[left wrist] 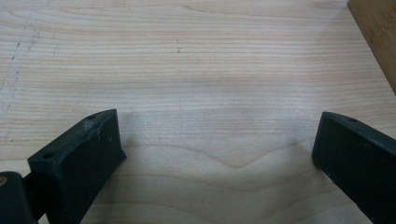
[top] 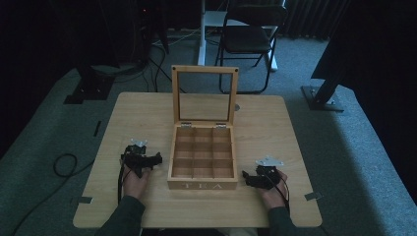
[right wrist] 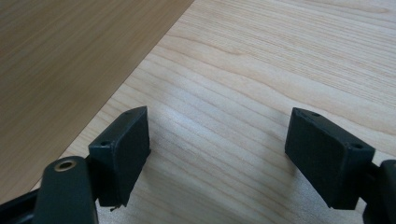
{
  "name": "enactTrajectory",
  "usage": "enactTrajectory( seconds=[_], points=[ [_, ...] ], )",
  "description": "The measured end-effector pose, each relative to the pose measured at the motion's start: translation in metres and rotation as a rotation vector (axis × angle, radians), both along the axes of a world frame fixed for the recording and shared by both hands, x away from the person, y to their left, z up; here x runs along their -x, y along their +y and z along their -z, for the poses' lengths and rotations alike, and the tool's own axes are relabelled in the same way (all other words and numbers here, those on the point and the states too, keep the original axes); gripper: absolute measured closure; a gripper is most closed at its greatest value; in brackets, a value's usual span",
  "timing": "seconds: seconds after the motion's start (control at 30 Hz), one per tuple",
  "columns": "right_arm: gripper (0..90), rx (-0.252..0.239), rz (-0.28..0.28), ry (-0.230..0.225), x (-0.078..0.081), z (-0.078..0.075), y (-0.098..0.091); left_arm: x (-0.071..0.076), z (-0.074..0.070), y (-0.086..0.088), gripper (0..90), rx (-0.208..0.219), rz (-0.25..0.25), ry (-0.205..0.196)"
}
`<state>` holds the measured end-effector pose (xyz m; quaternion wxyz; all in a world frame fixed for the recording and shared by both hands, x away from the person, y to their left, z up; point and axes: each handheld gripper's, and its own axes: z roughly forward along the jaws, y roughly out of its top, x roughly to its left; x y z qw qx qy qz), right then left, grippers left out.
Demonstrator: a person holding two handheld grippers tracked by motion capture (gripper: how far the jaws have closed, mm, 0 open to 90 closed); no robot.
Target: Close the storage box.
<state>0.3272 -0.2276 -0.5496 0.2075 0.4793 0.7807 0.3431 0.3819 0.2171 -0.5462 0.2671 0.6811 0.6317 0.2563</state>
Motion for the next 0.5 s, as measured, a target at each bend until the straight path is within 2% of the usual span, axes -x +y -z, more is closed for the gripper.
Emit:
enactTrajectory(
  seconds=[0.3, 0.5],
  points=[
    [20.7, 0.000, 0.006, -0.001, -0.0007, 0.0001, 0.0017, 0.0001, 0.0000, 0.0000, 1.6, 0.000, 0.000, 0.000],
    [14.6, 0.008, -0.019, 0.010, -0.0008, 0.0004, 0.0042, 0.0001, 0.0000, 0.0000, 1.6, 0.000, 0.000, 0.000]
  ],
)
